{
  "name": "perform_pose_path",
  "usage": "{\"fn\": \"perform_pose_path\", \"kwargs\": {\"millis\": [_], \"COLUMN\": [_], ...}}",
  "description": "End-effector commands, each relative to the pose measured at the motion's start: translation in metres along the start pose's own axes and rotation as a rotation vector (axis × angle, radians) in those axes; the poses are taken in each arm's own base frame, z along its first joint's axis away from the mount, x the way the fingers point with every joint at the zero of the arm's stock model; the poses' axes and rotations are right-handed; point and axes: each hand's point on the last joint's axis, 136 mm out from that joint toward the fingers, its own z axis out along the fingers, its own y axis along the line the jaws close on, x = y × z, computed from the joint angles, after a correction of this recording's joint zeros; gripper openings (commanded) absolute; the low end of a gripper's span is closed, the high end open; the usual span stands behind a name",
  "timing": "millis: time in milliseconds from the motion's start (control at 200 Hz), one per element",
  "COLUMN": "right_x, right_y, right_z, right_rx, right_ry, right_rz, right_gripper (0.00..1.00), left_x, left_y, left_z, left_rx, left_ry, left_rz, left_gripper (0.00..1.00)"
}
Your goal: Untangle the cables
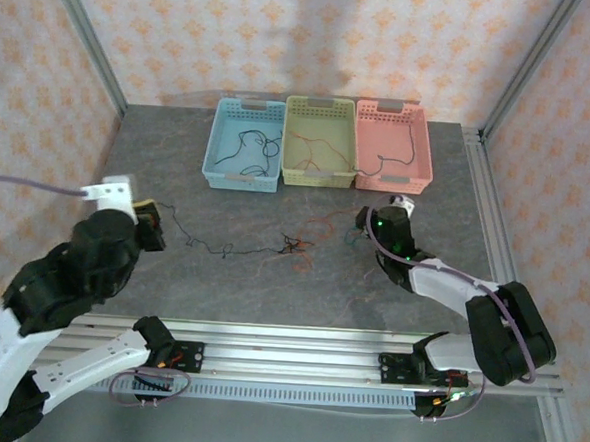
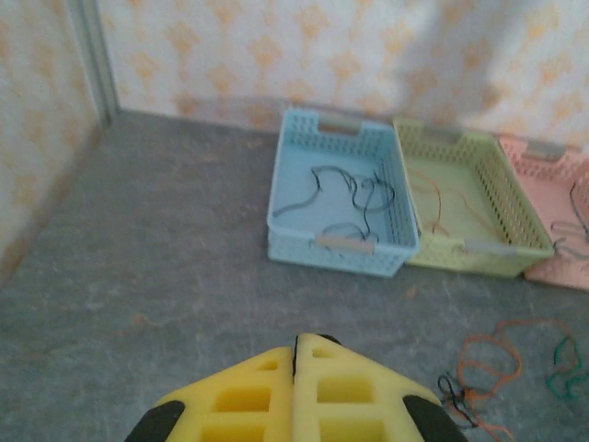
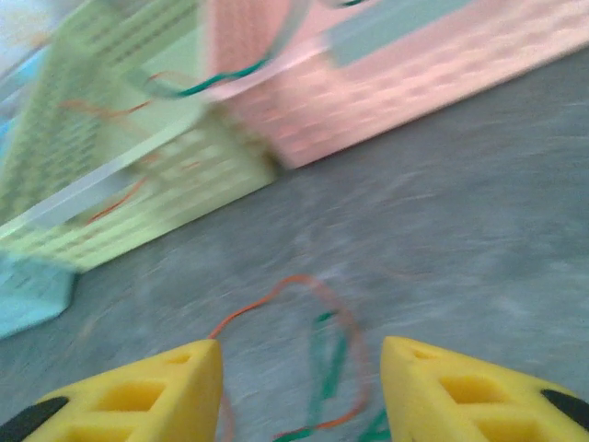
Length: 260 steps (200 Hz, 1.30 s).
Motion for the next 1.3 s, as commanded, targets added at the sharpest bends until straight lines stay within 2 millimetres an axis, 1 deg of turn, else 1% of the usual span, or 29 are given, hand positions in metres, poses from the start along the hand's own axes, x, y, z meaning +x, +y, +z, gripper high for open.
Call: {"fn": "perform_pose_path", "kwargs": {"millis": [0,55,65,150,305,430,470,535,666,826,971,1126,1241,1296], "right_x": [0.016,0.034,0.037,0.062,0.093,0.116,0.119,0.123,0.124,0.122,0.127,0.133,0.134,0.136], "right_y": [0.06,0.082,0.086,0.107,0.122,0.136,0.141,0.146,0.147,0.146,0.147,0.149,0.147,0.145], "right_z": [0.002,0.003,0.003,0.006,0.012,0.01,0.008,0.007,0.012,0.02,0.027,0.036,0.046,0.052], "right_rx": [-0.237,-0.318,-0.329,-0.406,-0.408,-0.453,-0.467,-0.475,-0.442,-0.394,-0.376,-0.359,-0.332,-0.315], "right_ry": [0.073,0.138,0.149,0.229,0.302,0.344,0.345,0.332,0.298,0.25,0.253,0.265,0.255,0.255], "right_rz": [-0.123,-0.161,-0.166,-0.211,-0.354,-0.434,-0.451,-0.471,-0.489,-0.523,-0.558,-0.573,-0.593,-0.607], "right_gripper": [0.51,0.51,0.52,0.54,0.55,0.57,0.58,0.6,0.64,0.65,0.65,0.63,0.57,0.56], "left_x": [0.017,0.029,0.03,0.045,0.06,0.067,0.068,0.069,0.07,0.072,0.075,0.078,0.079,0.08], "left_y": [-0.018,-0.02,-0.021,-0.024,-0.023,-0.019,-0.019,-0.019,-0.02,-0.02,-0.02,-0.022,-0.022,-0.022], "left_z": [0.015,0.025,0.026,0.037,0.044,0.045,0.045,0.045,0.045,0.045,0.047,0.049,0.05,0.05], "left_rx": [0.055,0.047,0.046,0.036,0.023,0.019,0.022,0.026,0.032,0.037,0.041,0.042,0.043,0.044], "left_ry": [0.037,0.056,0.059,0.092,0.119,0.12,0.119,0.122,0.128,0.127,0.127,0.133,0.135,0.136], "left_rz": [-0.053,-0.043,-0.064,-0.068,-0.06,-0.061,-0.064,-0.066,-0.064,-0.071,-0.079,-0.078,-0.08,-0.079], "left_gripper": [0.0,0.0,0.0,0.0,0.0,0.0,0.0,0.0,0.0,0.0,0.0,0.0,0.0,0.0]}}
